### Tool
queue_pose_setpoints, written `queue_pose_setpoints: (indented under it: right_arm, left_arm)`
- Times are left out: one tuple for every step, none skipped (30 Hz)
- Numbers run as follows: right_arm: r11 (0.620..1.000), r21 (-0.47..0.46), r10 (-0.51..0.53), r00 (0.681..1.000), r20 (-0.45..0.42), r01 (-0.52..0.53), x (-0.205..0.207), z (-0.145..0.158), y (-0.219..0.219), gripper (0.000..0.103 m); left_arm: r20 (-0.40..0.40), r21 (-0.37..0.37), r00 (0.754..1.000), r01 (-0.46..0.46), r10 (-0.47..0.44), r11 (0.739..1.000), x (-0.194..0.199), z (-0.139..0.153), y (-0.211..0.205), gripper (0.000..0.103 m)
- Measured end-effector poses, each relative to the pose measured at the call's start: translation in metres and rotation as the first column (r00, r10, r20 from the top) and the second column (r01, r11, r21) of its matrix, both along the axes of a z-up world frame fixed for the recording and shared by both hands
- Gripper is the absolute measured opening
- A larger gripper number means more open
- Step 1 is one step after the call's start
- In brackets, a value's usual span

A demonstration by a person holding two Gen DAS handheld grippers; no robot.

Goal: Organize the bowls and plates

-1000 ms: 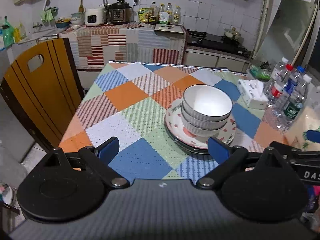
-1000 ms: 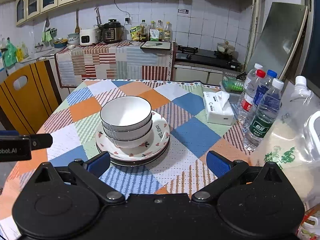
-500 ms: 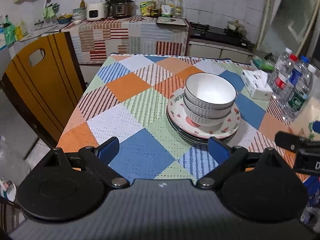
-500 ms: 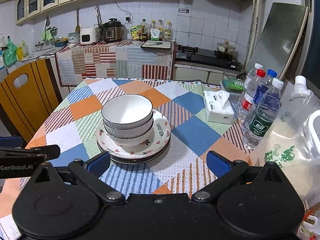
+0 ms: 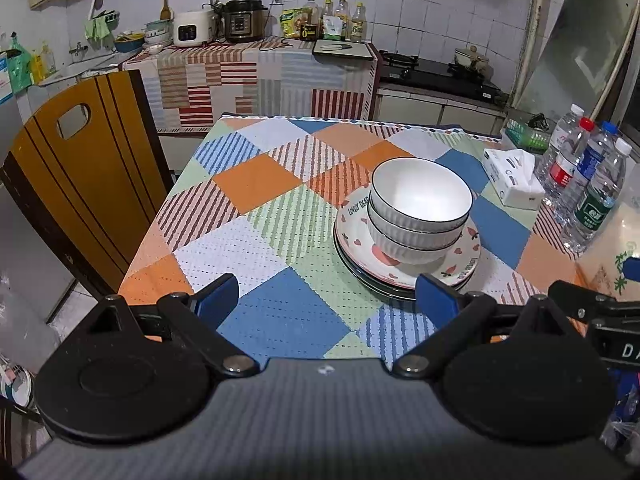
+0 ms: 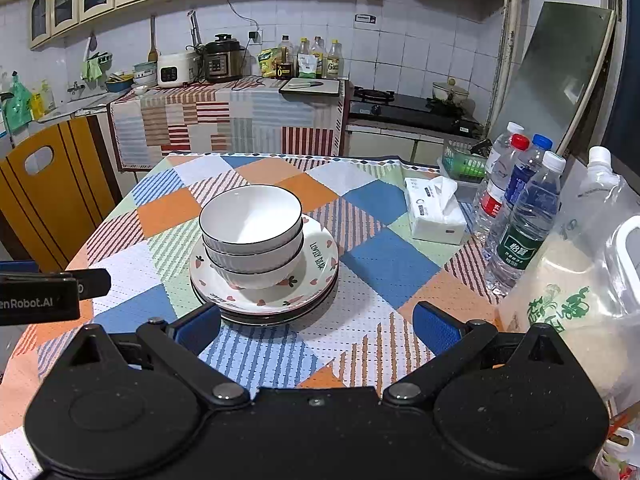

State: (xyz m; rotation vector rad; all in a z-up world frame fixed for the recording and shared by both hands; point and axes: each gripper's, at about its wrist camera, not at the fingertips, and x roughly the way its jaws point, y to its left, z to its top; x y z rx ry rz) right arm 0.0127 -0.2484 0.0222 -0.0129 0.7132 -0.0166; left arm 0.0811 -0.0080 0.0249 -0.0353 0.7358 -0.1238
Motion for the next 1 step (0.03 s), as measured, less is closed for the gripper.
queue_pose_setpoints:
  right_arm:
    - [1.000, 0.000, 0.001, 1.000, 0.000, -0.001, 0.0001, 0.0001, -0.0001, 0.103]
  left_arm:
    - [0.000, 0.000, 1.000, 0.004, -0.004, 1.000, -0.0001, 0.0002, -0.0004, 0.096]
